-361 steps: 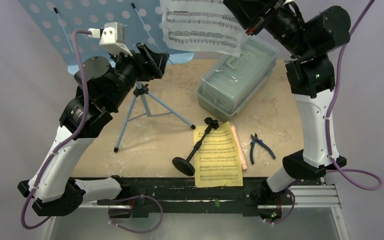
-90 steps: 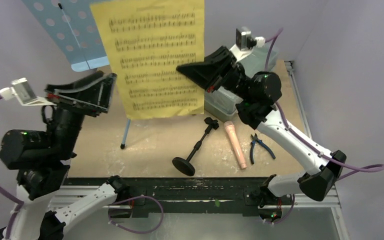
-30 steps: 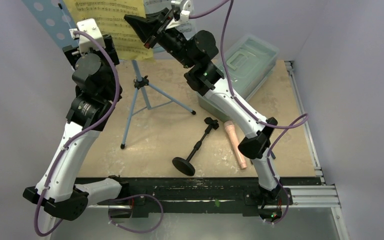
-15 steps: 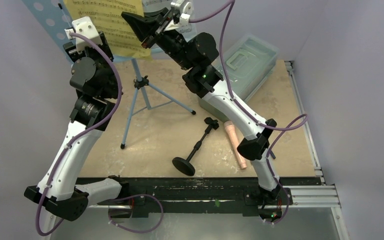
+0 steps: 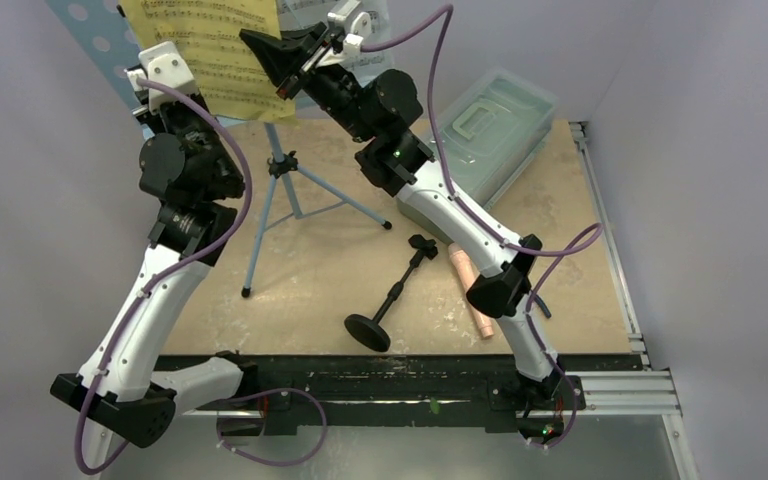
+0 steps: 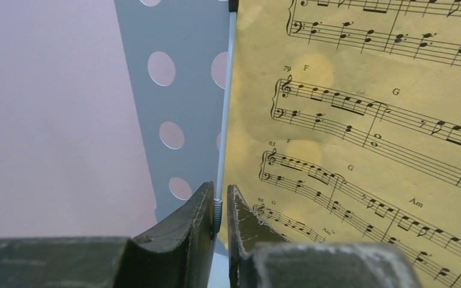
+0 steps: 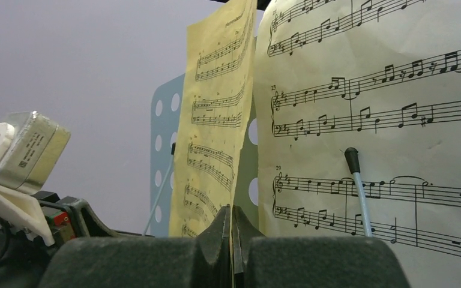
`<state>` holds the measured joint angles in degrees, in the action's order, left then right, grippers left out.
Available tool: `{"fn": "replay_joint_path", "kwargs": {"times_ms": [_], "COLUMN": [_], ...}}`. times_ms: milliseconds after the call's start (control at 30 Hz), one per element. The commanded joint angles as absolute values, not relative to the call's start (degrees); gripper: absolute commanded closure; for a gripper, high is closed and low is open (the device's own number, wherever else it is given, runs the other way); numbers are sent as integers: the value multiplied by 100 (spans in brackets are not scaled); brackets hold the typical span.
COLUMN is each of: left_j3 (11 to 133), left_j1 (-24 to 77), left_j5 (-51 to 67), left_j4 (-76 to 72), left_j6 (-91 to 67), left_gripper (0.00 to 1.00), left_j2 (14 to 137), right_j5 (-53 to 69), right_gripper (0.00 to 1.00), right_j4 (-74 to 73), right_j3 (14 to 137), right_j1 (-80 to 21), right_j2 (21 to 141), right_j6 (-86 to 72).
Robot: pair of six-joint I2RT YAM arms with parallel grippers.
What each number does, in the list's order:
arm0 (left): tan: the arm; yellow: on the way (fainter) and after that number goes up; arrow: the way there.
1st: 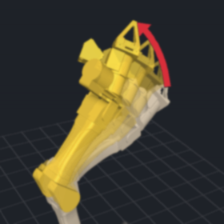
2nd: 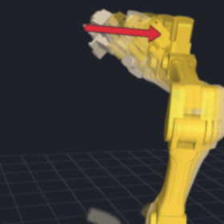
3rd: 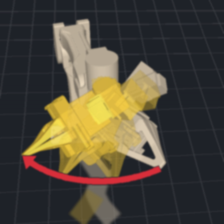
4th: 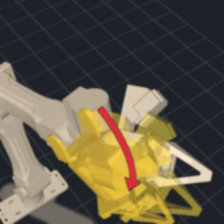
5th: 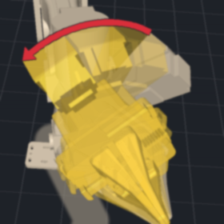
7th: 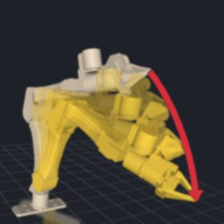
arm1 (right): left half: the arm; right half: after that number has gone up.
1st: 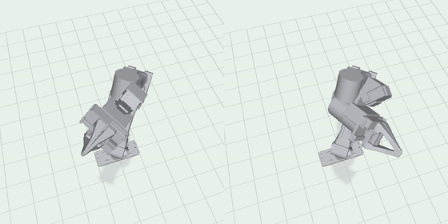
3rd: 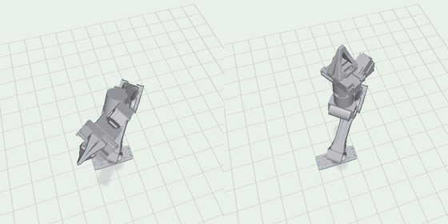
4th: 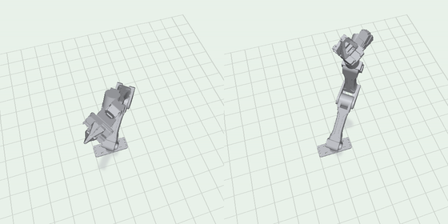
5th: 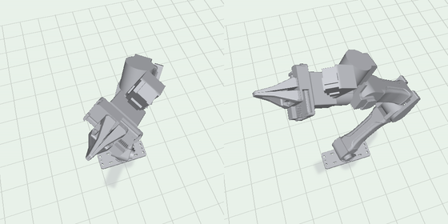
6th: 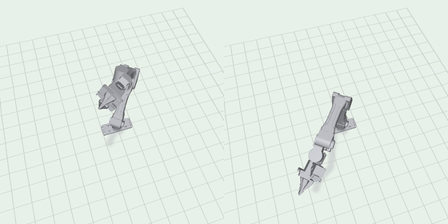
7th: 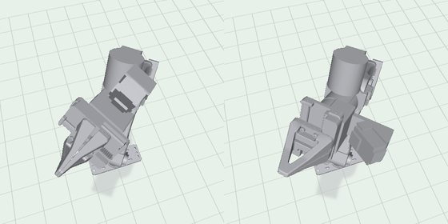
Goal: Set up the instrument practice props
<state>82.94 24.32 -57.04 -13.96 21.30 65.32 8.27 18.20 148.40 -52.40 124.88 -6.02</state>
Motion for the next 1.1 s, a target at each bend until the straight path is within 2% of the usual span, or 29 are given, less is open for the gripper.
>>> {"fn": "replay_joint_path", "kwargs": {"times_ms": [0,100,533,733,933,967,1033,1067], "left_j3": [8078,7843,6799,6762,6768,6761,6759,6761], "left_j1": [2426,2426,2426,2426,2426,2426,2413,2402], "left_j5": [-5299,-5215,-4169,-3705,-3838,-3865,-3899,-3908], "left_j4": [-2236,-2493,-3635,-3478,-3388,-3389,-3388,-3388], "left_j6": [2330,2280,2199,2302,2439,2448,2455,2440], "left_gripper": [93,100,100,100,100,100,100,100], "left_j2": [6290,6122,5459,5432,5542,5545,5554,5562], "right_j5": [500,339,297,573,634,607,524,492], "right_gripper": [100,100,100,100,100,98,75,68], "right_j4": [2131,2176,2496,2585,2746,2779,2795,2787], "right_j3": [15102,15100,15199,15320,15362,15360,15331,15309], "right_j1": [-5273,-5280,-5350,-5493,-5585,-5589,-5601,-5605], "right_j2": [12472,12494,12715,12887,12996,13000,12980,12957], "right_j6": [-570,-648,-659,-354,-227,-216,-227,-233]}}
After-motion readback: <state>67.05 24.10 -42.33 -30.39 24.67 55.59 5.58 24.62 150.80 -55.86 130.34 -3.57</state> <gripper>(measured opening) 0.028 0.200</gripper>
